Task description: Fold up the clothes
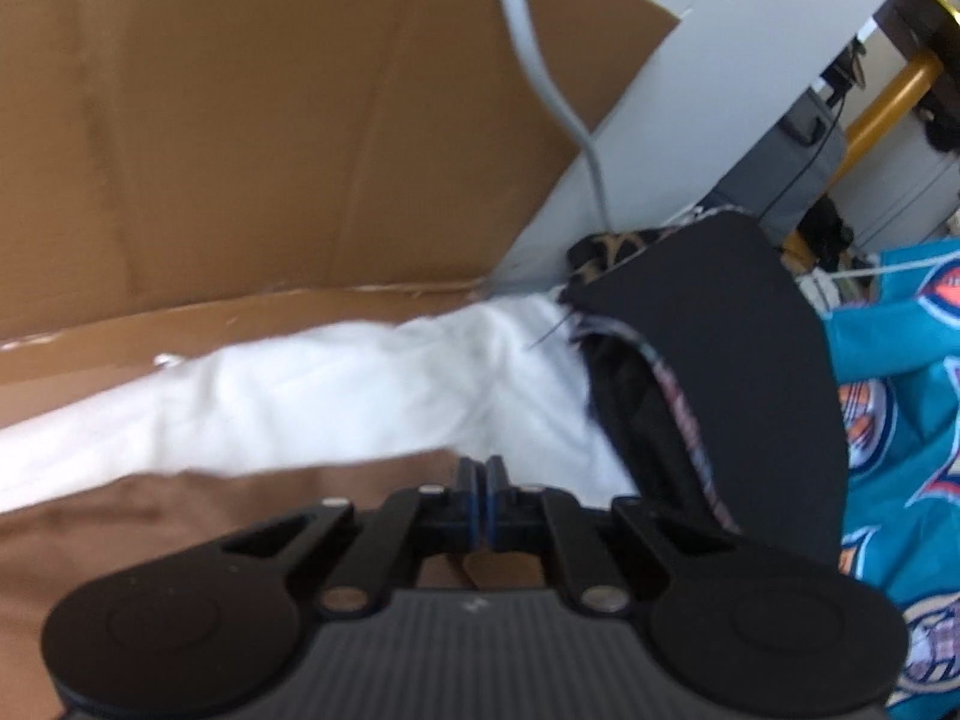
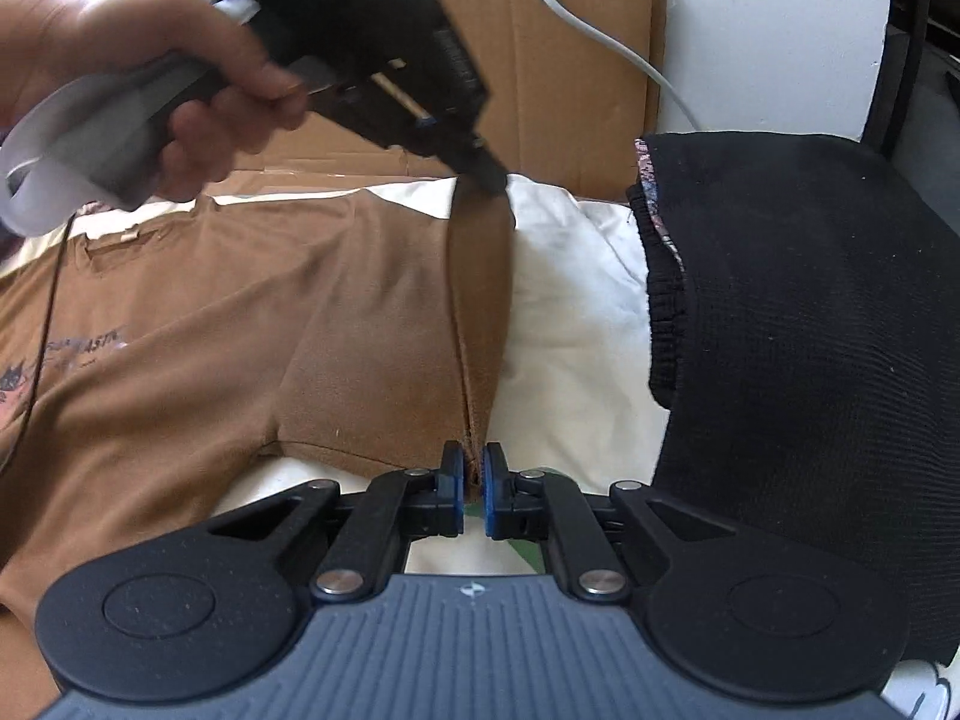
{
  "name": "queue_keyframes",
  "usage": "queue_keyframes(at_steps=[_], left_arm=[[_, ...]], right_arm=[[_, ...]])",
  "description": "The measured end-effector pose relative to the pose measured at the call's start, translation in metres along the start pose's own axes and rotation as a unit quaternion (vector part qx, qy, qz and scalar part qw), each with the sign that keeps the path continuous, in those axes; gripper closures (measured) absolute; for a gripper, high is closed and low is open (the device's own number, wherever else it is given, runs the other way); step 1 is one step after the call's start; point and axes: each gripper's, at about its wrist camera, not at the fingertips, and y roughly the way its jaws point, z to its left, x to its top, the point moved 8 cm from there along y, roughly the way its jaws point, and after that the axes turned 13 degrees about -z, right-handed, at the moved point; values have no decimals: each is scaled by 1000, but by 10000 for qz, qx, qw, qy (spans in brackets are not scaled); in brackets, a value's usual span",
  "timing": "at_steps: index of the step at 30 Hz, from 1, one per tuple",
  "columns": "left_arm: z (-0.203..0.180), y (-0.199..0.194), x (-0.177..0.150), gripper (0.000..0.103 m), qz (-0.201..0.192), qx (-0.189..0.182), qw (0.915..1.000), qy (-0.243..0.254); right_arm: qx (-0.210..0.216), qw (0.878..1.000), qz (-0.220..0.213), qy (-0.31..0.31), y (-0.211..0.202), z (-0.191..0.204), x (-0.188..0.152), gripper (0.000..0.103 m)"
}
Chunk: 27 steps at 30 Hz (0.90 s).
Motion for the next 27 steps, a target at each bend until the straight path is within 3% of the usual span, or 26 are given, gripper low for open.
queue_keyframes(at_steps=[9, 13, 17, 18, 22, 27], left_arm=[[-35, 27, 13, 101, -242, -357, 9989, -182], [-46, 32, 14, 99, -331, -308, 9990, 45], [-41, 23, 17, 58, -446, -212, 9986, 188], [-36, 20, 15, 56, -393, -156, 9988, 241], [-18, 12, 4, 59, -181, 72, 9988, 450], [-5, 14, -23, 71, 186, 279, 9971, 685]], right_arm=[[-202, 9995, 89, 244, 0, -9, -7, 98], [-228, 9991, 152, 316, 1, -8, -10, 92], [-241, 9989, 95, 383, -5, -11, -12, 77], [-262, 9987, 106, 431, -5, -13, -13, 76], [-319, 9969, 200, 694, 0, -19, -14, 75], [-456, 9949, 220, 877, 3, -22, -13, 75]])
